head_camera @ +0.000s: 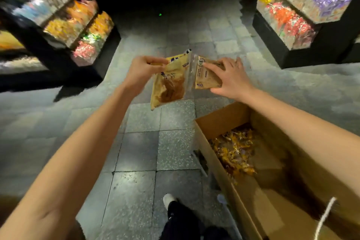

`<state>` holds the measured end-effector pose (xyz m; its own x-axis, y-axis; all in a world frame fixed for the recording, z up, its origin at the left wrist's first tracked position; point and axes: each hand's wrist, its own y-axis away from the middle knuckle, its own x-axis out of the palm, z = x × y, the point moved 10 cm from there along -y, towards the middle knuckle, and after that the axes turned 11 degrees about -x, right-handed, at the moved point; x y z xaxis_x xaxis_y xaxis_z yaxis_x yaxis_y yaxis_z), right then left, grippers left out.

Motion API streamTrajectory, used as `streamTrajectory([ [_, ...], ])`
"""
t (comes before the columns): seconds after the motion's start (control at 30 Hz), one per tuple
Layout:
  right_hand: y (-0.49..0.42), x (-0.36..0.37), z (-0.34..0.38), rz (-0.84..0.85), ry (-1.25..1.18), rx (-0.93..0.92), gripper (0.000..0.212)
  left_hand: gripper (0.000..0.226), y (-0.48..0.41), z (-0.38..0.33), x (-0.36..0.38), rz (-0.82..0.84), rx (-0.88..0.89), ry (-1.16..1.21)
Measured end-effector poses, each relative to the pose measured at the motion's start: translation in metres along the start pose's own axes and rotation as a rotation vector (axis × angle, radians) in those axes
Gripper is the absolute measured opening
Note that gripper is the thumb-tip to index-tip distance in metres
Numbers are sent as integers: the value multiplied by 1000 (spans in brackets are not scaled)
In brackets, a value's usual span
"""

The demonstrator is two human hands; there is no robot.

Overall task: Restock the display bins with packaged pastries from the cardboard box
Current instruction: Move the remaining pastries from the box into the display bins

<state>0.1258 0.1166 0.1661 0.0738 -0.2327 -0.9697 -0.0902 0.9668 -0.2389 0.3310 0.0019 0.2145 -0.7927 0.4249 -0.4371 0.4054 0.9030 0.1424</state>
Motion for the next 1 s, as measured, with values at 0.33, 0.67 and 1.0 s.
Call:
streamTrajectory([
  [0.33,-85,21,261,11,-132,-536,80,20,165,120,-215,-504,-186,-100],
  [0.67,-65,27,566,-44,-257,-883,81,8,415,246,-395,-895,-332,-221],
  [1.0,27,58,859,28,-303,-1238,89,8,674,367,-493,-1114,-560,-367],
])
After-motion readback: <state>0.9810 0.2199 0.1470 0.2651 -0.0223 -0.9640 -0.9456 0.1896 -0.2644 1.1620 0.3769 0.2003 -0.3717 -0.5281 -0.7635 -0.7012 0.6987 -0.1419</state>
